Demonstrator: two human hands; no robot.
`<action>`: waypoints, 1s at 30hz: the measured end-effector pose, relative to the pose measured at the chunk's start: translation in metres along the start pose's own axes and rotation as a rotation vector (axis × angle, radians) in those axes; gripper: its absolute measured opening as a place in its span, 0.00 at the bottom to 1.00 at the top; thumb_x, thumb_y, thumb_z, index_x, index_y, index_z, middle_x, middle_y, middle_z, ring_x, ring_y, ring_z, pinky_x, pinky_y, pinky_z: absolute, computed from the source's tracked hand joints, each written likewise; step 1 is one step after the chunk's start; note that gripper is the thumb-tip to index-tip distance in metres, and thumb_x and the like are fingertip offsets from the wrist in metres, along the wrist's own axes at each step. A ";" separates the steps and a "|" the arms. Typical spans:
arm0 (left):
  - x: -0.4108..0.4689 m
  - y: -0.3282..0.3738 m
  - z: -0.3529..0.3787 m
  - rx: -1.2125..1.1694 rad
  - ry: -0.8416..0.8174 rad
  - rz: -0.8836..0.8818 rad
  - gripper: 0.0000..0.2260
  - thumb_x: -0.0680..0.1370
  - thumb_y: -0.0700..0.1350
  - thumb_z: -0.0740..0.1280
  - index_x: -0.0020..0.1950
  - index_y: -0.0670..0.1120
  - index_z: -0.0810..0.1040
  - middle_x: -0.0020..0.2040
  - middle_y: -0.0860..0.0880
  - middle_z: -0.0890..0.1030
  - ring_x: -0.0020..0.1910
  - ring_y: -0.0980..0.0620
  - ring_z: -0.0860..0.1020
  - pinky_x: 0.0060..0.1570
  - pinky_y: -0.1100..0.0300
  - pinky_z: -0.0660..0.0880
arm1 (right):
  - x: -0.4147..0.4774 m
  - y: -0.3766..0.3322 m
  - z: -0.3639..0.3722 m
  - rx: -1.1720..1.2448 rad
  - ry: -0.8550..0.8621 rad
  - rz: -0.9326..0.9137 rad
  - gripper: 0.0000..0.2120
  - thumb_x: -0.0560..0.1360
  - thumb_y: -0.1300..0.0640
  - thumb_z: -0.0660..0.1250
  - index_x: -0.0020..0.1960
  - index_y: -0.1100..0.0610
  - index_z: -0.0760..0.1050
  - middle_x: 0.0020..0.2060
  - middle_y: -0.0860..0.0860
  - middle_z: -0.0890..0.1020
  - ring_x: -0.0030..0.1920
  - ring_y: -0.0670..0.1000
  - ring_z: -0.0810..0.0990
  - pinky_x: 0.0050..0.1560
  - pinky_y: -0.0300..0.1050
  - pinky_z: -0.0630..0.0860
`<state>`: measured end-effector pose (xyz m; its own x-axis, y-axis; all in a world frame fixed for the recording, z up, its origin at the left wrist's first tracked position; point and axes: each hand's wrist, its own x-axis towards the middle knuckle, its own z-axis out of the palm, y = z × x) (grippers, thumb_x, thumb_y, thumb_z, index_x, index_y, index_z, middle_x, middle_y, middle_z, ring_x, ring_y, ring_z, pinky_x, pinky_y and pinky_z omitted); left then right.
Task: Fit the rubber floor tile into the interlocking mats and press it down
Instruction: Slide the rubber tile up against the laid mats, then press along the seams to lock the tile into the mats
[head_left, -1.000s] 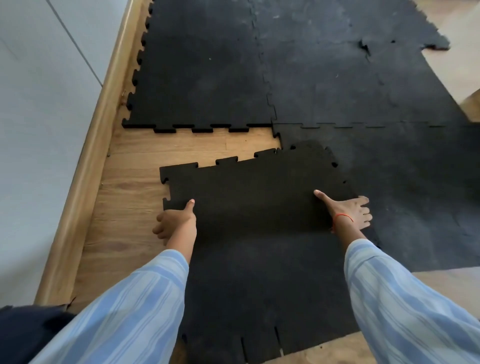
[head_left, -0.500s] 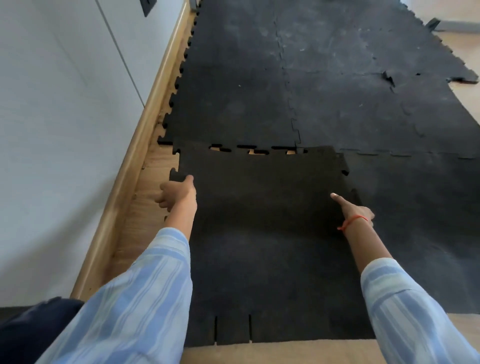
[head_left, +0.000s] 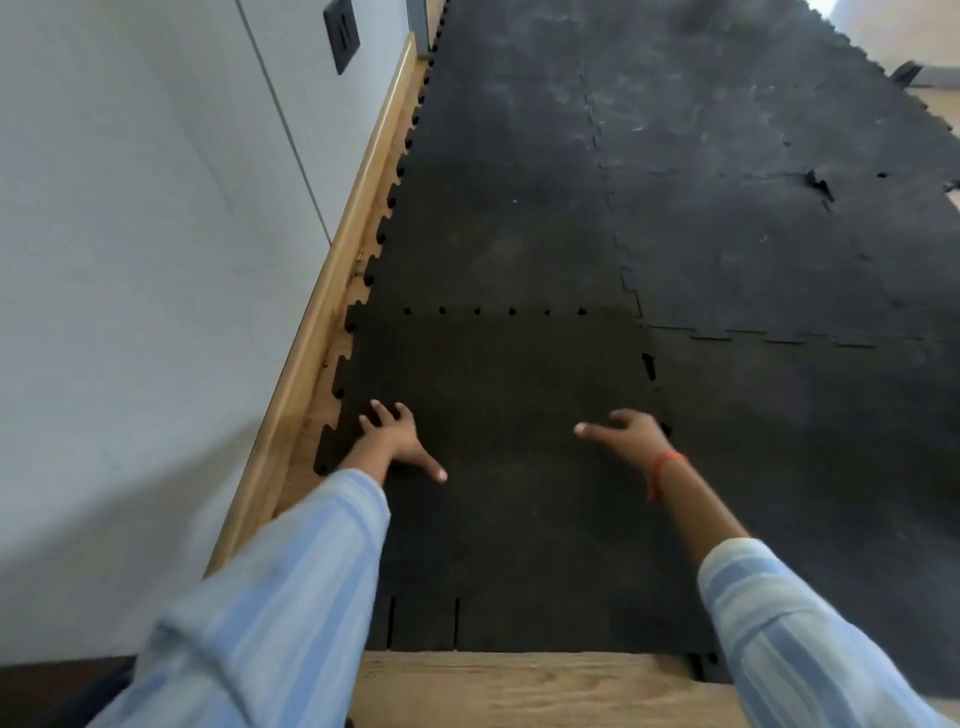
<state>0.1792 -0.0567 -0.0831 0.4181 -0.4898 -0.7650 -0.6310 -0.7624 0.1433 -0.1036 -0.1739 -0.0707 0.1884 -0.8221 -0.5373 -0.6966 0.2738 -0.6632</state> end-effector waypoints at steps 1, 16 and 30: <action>-0.002 0.005 0.012 0.072 -0.005 0.008 0.60 0.66 0.56 0.78 0.77 0.45 0.33 0.75 0.38 0.30 0.75 0.33 0.36 0.72 0.36 0.50 | -0.005 0.002 0.016 -0.232 -0.079 -0.012 0.45 0.66 0.44 0.76 0.75 0.60 0.60 0.74 0.62 0.62 0.74 0.61 0.61 0.73 0.53 0.62; -0.046 0.037 0.060 0.449 -0.083 0.021 0.56 0.70 0.54 0.75 0.78 0.44 0.33 0.76 0.35 0.33 0.76 0.34 0.39 0.73 0.37 0.48 | -0.057 0.009 0.043 -0.822 -0.310 0.044 0.42 0.69 0.49 0.75 0.76 0.49 0.56 0.77 0.55 0.48 0.75 0.62 0.52 0.70 0.62 0.63; -0.035 0.058 0.080 0.430 0.073 -0.108 0.51 0.73 0.52 0.72 0.77 0.36 0.38 0.75 0.28 0.41 0.75 0.30 0.47 0.71 0.40 0.57 | -0.032 -0.011 0.067 -0.502 0.078 0.097 0.31 0.74 0.49 0.69 0.72 0.54 0.61 0.74 0.60 0.56 0.74 0.62 0.53 0.71 0.66 0.58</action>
<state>0.0759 -0.0503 -0.0979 0.5320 -0.4573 -0.7126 -0.7887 -0.5738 -0.2206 -0.0555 -0.1175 -0.0809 0.0676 -0.8447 -0.5310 -0.9584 0.0929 -0.2698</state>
